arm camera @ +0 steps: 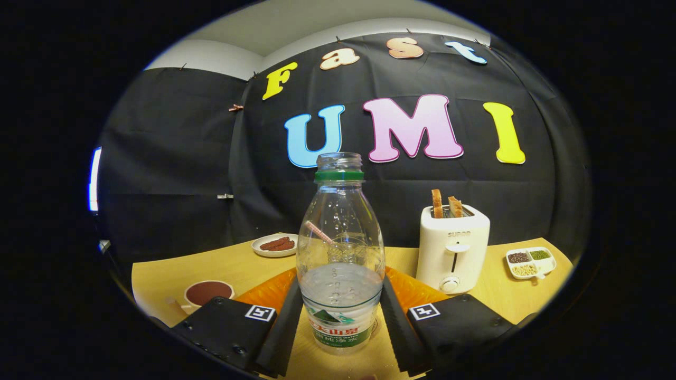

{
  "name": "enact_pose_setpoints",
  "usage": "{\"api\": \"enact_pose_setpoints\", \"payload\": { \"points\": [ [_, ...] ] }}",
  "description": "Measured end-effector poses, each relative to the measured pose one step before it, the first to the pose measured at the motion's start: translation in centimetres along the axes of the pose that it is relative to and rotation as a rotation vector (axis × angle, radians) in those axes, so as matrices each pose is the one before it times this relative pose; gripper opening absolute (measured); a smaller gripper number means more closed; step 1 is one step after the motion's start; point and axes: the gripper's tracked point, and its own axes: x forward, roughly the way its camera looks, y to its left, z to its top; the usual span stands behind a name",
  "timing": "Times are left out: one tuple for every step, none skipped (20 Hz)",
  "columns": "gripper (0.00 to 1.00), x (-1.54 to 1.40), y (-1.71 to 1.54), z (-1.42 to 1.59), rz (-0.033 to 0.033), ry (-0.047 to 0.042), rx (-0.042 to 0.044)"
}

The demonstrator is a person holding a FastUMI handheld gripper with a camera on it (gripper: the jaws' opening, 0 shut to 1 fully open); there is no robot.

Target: Take the bottle from table, then pour the juice into the cup, finally place the bottle on the coaster

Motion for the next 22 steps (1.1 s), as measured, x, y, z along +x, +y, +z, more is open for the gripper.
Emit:
{"api": "enact_pose_setpoints", "payload": {
  "points": [
    [0.77, 0.669, 0.081, -0.215, -0.0019, -0.00014, -0.00472],
    [0.77, 0.572, -0.102, -0.304, -0.00194, 0.00527, 0.001],
    [0.77, 0.469, -0.108, -0.453, -0.00183, 0.00635, 0.00468],
    [0.77, 0.392, -0.148, -0.312, -0.00358, 0.0064, 0.00367],
    [0.77, 0.392, -0.198, -0.137, -0.00638, 0.00149, -0.00021],
    [0.77, 0.35, -0.13, -0.056, -0.00564, 0.00156, -0.00287],
    [0.77, 0.299, -0.183, -0.2, -0.00305, 0.0018, -0.00042],
    [0.77, 0.295, -0.039, -0.063, -0.00449, 0.00011, 0.00078],
    [0.77, 0.178, -0.124, -0.077, -0.00125, 0.00241, 0.00098],
    [0.77, 0.25, -0.026, -0.029, -0.00264, 0.00047, -0.00021],
    [0.77, 0.185, -0.004, -0.201, -0.00313, 0.0019, -0.00292],
    [0.77, 0.237, -0.062, -0.218, -0.00137, 0.00494, -0.00518],
    [0.77, 0.065, 0.037, -0.294, 0.00094, 0.00442, -0.00553],
    [0.78, 0.056, 0.099, -0.278, 0.00113, 0.00734, -0.00347],
    [0.78, -0.008, 0.086, -0.179, 0.00086, 0.00401, 0.00047],
    [0.79, 0.083, 0.017, -0.167, -0.00205, 0.00742, 0.00174],
    [0.8, -0.003, -0.09, -0.323, -0.00416, 0.00831, 0.00325],
    [0.8, -0.031, -0.037, -0.224, -0.00211, 0.00947, 0.00477],
    [0.87, 0.037, 0.135, -0.196, 0.00096, 0.00699, 0.0069],
    [0.91, -0.021, -0.17, -0.09, -0.00524, 0.00639, 0.00264],
    [0.98, 0.097, -0.083, -0.154, -0.0004, 0.00306, 0.00146],
    [0.99, -0.056, 0.098, -0.004, 0.00009, 0.00314, 0.00118]
  ]
}}
